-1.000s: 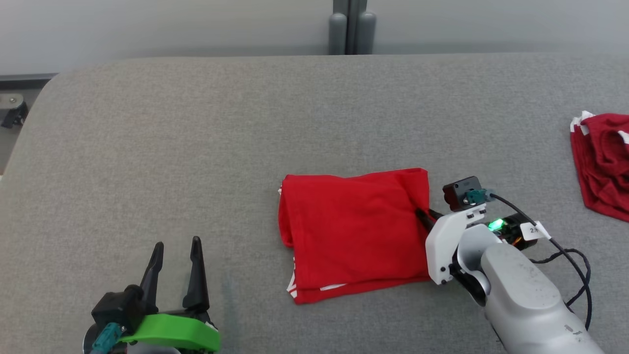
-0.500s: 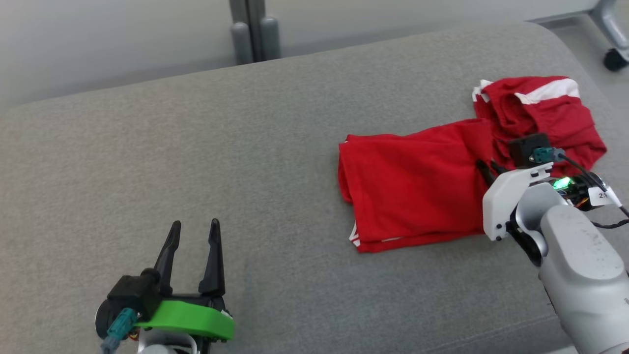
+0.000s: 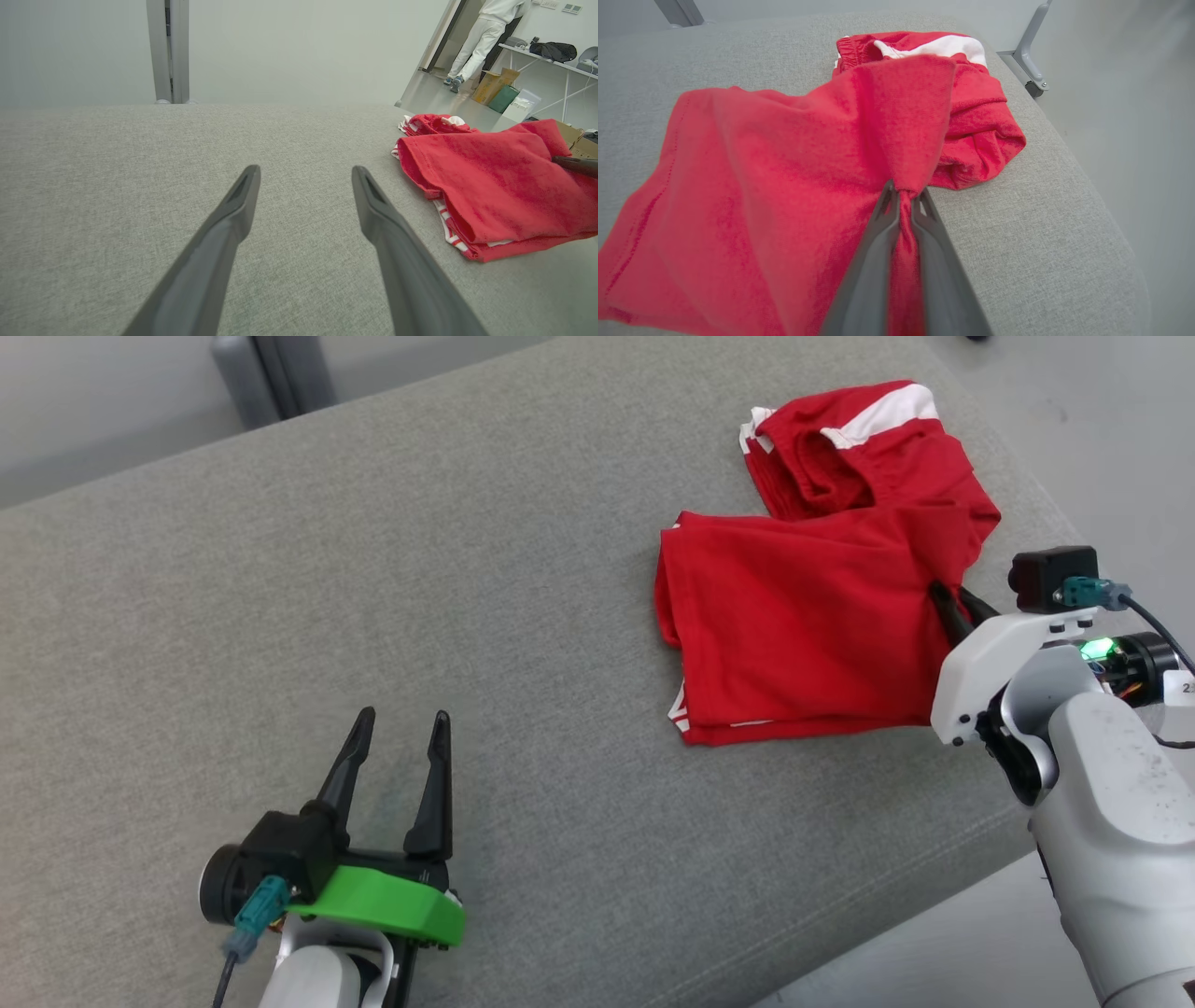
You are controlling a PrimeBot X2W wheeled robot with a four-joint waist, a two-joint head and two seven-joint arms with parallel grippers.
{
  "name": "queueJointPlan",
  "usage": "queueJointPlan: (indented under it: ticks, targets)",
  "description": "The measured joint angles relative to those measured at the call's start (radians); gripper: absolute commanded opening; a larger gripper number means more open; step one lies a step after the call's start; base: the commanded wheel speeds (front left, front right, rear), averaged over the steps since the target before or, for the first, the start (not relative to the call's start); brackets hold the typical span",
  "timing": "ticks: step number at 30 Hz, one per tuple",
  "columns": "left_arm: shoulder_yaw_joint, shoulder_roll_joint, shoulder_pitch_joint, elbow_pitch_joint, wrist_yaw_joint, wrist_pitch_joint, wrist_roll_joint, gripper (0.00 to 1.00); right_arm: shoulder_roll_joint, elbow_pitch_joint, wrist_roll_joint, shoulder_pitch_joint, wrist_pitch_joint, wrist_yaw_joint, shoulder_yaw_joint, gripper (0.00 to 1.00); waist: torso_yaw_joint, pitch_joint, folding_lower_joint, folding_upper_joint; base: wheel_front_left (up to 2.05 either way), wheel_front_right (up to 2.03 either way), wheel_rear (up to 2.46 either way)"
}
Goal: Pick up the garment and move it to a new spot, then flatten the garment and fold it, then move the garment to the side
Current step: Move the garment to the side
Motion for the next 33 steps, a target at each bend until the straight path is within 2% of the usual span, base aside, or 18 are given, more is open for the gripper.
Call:
queueJointPlan:
  ticks: [6, 14, 26, 27, 28, 29, 30, 31, 33]
  targets:
    - [-0.016, 0.005, -0.016, 0.001, -0.003, 0.0, 0.0, 1.0, 0.001, -0.015, -0.02, -0.035, 0.006, 0.0, -0.021, 0.0, -0.016, 0.048, 0.0, 0.0, 0.0, 0.0, 0.0]
    - [-0.014, 0.017, -0.032, 0.001, -0.003, 0.0, 0.0, 1.0, -0.027, 0.0, -0.048, -0.191, 0.059, 0.0, -0.038, 0.0, 0.027, 0.074, 0.0, 0.0, 0.0, 0.0, 0.0]
    - [-0.013, 0.015, -0.058, -0.006, -0.004, 0.0, 0.002, 1.0, -0.188, 0.149, -0.179, -0.339, 0.081, 0.0, -0.232, 0.0, 0.14, 0.124, 0.0, 0.0, 0.0, 0.0, 0.0]
    - [-0.013, 0.015, -0.059, -0.006, -0.004, 0.0, 0.003, 1.0, -0.198, 0.158, -0.19, -0.342, 0.078, 0.0, -0.248, 0.04, 0.149, 0.129, 0.0, 0.0, 0.0, 0.0, 0.0]
    - [-0.011, 0.015, -0.059, -0.007, -0.004, 0.0, 0.006, 1.0, -0.208, 0.17, -0.206, -0.345, 0.069, 0.0, -0.262, 0.27, 0.159, 0.134, 0.0, 0.0, 0.0, 0.0, 0.0]
    - [-0.011, 0.015, -0.06, -0.008, -0.004, 0.0, 0.007, 1.0, -0.214, 0.178, -0.224, -0.346, 0.056, 0.0, -0.279, 0.4, 0.168, 0.139, 0.0, 0.0, 0.0, 0.0, 0.0]
    - [-0.01, 0.015, -0.062, -0.01, -0.004, 0.0, 0.007, 1.0, -0.217, 0.184, -0.235, -0.349, 0.038, 0.0, -0.3, 1.0, 0.175, 0.143, 0.0, 0.0, 0.0, 0.0, 0.0]
    - [-0.004, 0.016, -0.062, -0.012, -0.004, 0.0, 0.009, 1.0, -0.203, 0.195, -0.309, -0.352, 0.001, 0.0, -0.384, 1.0, 0.197, 0.164, 0.0, 0.0, 0.0, 0.0, 0.0]
    - [-0.003, 0.016, -0.062, -0.013, -0.004, 0.0, 0.011, 1.0, -0.179, 0.198, -0.335, -0.342, -0.011, 0.0, -0.411, 1.0, 0.205, 0.17, 0.0, -0.0001, 0.0, 0.0, 0.0]
